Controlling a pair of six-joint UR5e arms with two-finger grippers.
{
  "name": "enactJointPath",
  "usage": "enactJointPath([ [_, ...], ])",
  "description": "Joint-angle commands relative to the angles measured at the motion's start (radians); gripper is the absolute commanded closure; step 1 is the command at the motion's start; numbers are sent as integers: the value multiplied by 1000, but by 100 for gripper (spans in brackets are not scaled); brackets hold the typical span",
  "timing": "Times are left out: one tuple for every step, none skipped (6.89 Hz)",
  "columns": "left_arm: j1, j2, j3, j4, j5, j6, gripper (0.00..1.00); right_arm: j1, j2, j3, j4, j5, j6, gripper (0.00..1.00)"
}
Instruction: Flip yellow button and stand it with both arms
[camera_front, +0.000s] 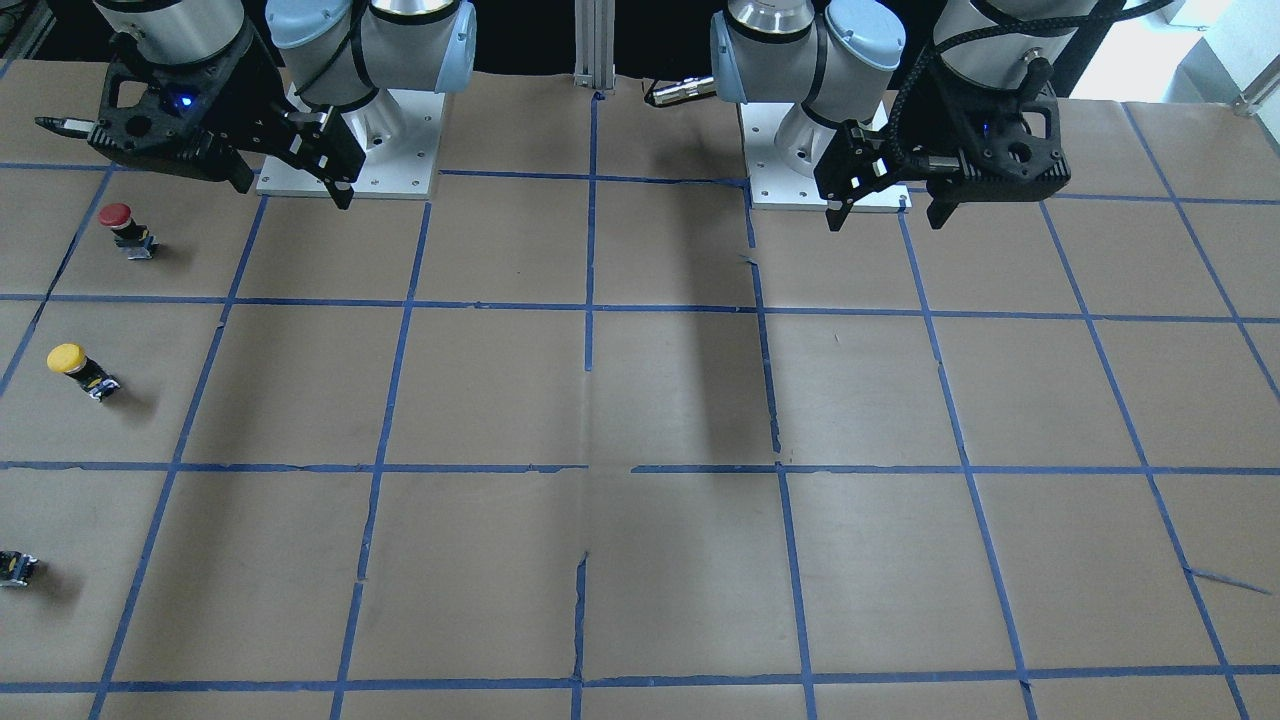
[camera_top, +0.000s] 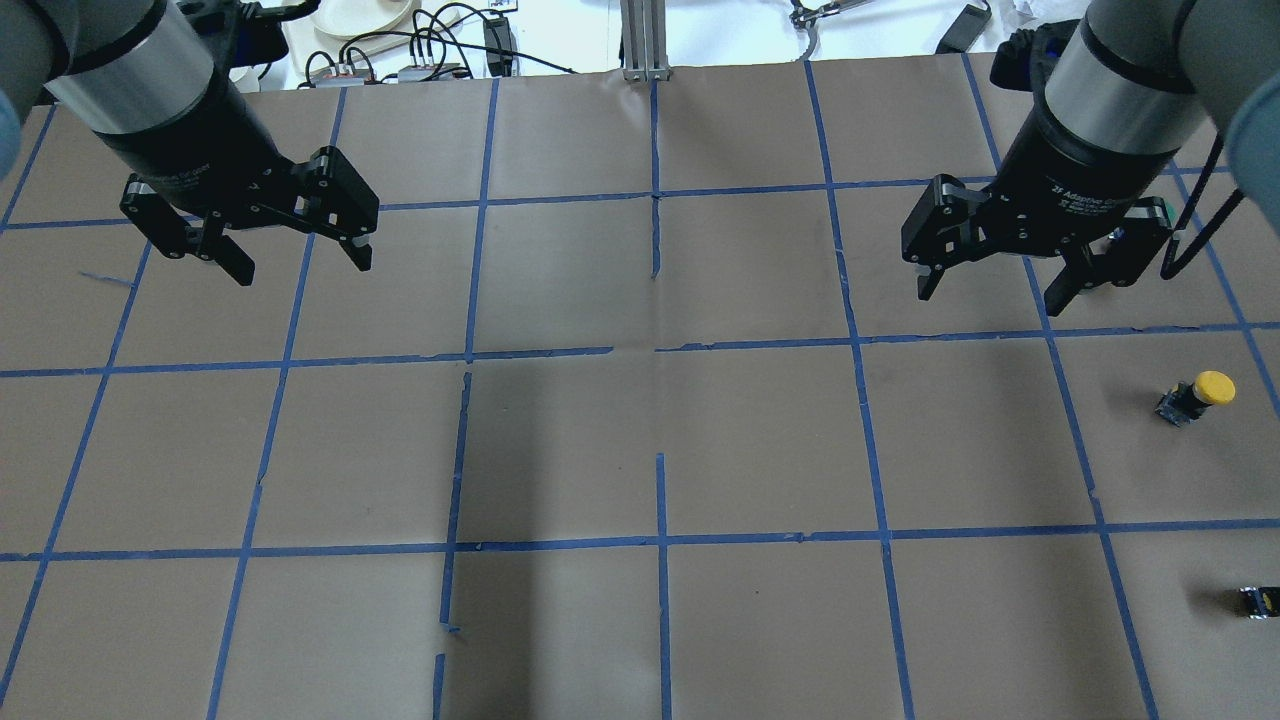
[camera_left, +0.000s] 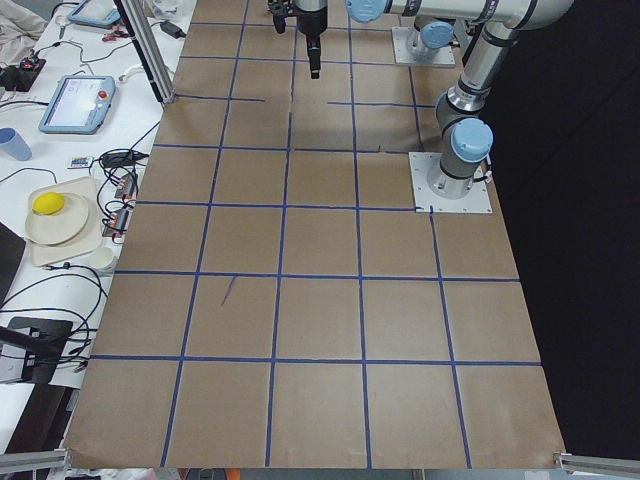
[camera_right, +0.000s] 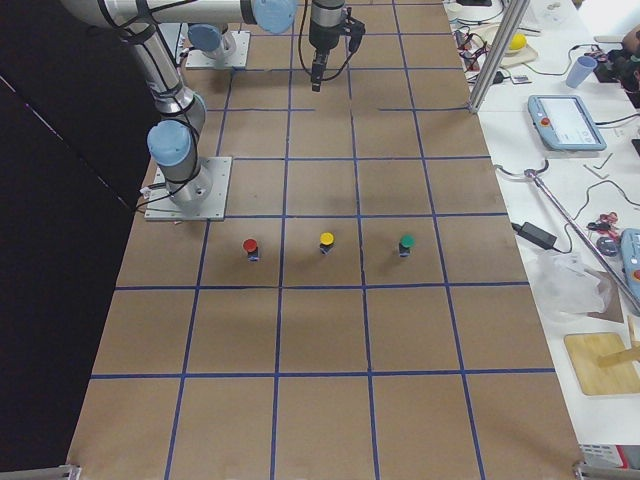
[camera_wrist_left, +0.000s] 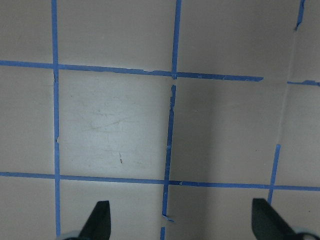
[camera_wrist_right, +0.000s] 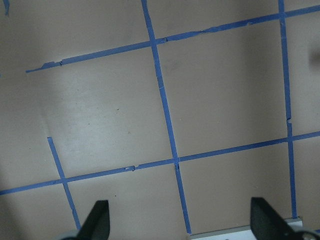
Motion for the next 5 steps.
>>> enactJointPath([
  [0, 9, 2, -2, 2, 3, 0, 5, 0, -8, -1, -2, 1, 0],
  [0, 6, -8, -2, 2, 4, 0, 5, 0, -14, -1, -2, 1, 0],
  [0, 11, -4, -2, 0, 3, 0, 5, -3, -12, -1, 0, 1, 0],
  [1, 19, -10, -2, 0, 9, 0, 5, -3, -12, 1, -2, -1, 0],
  [1, 10, -10, -2, 0, 9, 0, 5, -3, -12, -1, 0, -1, 0],
])
